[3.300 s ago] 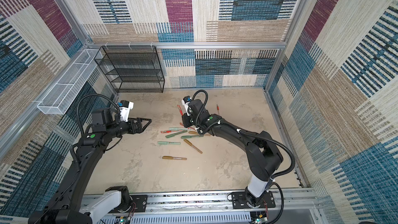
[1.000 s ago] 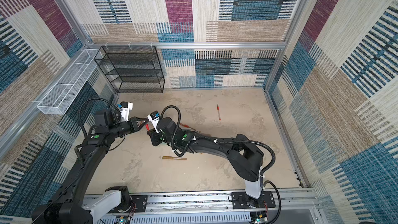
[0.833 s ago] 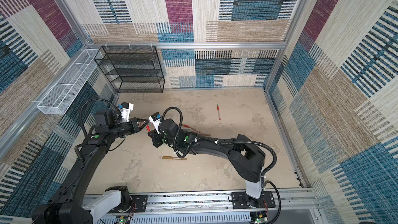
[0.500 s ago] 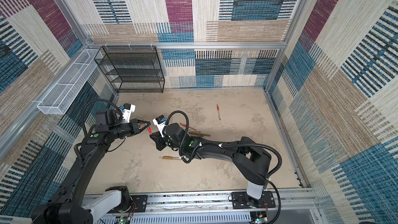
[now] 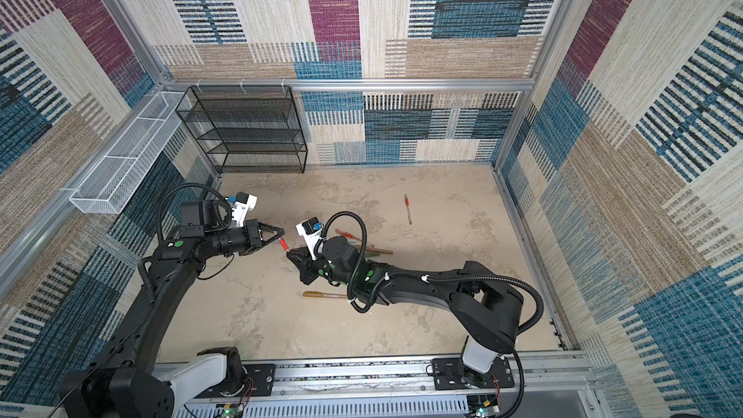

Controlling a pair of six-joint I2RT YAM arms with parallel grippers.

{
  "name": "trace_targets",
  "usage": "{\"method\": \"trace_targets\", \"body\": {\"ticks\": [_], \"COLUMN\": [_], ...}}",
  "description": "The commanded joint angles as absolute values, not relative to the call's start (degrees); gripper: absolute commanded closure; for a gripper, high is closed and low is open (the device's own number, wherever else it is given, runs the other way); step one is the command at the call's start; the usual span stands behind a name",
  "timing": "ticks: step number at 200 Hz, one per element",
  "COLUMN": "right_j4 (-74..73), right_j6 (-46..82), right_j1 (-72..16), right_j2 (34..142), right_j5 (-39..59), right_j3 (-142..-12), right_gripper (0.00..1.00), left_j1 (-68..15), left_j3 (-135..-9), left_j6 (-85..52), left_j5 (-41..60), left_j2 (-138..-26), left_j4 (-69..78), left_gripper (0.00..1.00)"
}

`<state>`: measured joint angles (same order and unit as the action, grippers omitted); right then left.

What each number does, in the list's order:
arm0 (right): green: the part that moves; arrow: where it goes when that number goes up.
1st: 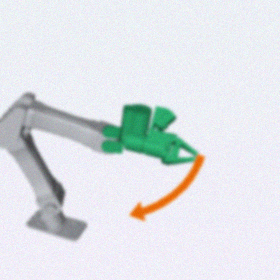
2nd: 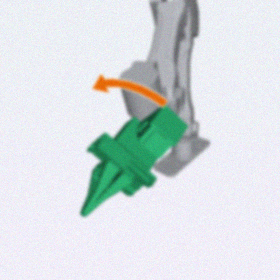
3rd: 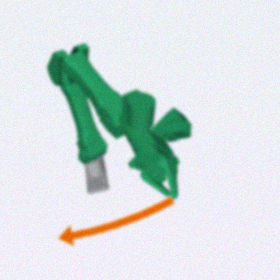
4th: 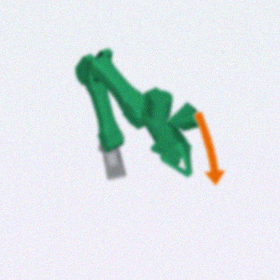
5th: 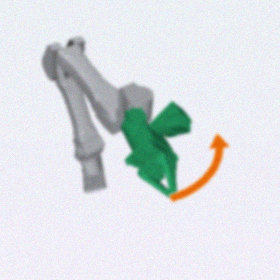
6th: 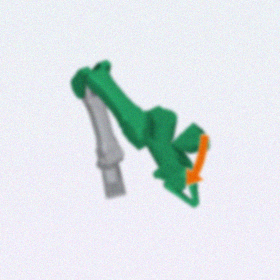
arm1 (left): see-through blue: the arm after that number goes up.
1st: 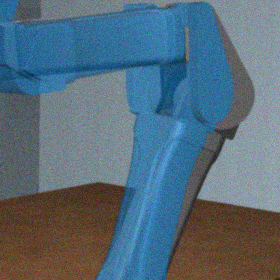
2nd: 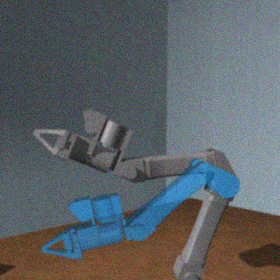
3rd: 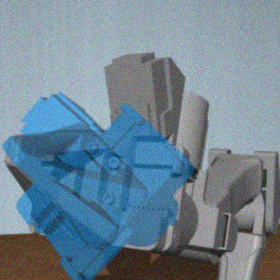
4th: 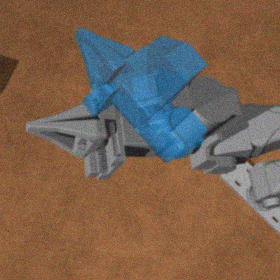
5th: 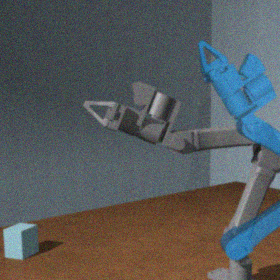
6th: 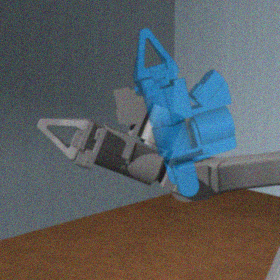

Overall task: Open the pen caps
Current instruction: 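Pull the pen out of the cap with the right gripper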

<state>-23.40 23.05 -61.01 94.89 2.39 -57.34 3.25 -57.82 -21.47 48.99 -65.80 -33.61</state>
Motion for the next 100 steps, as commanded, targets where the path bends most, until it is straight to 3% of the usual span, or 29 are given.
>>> {"method": "trace_targets", "body": {"ticks": [1, 68, 100], "right_j4": [-10.8, -13.5, -10.3], "right_j6": [23.6, 24.2, 24.5], "right_j1": [-60.9, -60.8, -60.3], "right_j2": [92.9, 89.6, 87.6], "right_j5": [0.1, -0.6, -3.4], "right_j3": [-55.0, -50.8, -50.9], "right_gripper": [1.00, 1.00, 1.00], "left_j1": [4.5, 4.7, 4.7], "left_j3": [-60.6, -61.8, -63.0], "left_j6": [-18.6, -18.9, -15.3], "left_j5": [34.3, 34.6, 30.1], "left_j2": [-67.0, -68.5, -70.3], "left_j4": [-24.0, -23.1, -25.8], "left_gripper": [1.00, 1.00, 1.00]}}
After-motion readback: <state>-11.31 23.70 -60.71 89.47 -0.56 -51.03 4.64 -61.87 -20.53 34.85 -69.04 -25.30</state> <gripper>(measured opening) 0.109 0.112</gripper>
